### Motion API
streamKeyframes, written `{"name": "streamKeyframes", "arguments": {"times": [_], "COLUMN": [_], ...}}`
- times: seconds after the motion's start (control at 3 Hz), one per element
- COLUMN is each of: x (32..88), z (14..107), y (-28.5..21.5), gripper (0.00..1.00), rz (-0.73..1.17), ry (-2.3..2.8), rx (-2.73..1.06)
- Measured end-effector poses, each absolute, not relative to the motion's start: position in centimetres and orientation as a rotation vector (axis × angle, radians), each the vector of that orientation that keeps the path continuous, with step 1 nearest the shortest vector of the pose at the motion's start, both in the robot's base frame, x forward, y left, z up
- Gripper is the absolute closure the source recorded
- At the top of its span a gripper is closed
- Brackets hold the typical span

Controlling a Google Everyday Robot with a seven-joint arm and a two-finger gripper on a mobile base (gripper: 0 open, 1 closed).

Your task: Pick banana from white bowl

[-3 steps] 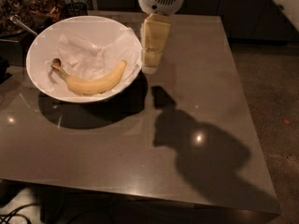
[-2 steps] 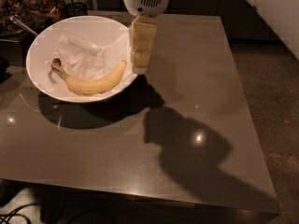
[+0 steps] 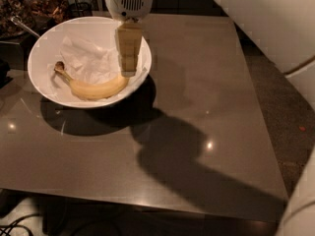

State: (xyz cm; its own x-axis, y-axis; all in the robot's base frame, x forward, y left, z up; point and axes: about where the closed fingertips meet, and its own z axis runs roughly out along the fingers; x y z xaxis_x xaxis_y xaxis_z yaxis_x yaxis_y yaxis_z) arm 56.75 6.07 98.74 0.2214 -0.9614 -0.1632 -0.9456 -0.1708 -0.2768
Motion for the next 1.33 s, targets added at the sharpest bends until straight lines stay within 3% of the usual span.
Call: {"name": "streamKeyframes", "arguments": {"times": [0.33,0.67,1.33], "x": [57.6,58.7,60.4], "z": [97.5,95.6,92.4], "y": [7.9,9.6,12.8], "gripper": [0.20,0.19,0.37], "rz": [-0.064,-0.062,-0.076], "ry": [1.758,1.752,1.728], "rx": [-2.243,-2.296,-2.394]}}
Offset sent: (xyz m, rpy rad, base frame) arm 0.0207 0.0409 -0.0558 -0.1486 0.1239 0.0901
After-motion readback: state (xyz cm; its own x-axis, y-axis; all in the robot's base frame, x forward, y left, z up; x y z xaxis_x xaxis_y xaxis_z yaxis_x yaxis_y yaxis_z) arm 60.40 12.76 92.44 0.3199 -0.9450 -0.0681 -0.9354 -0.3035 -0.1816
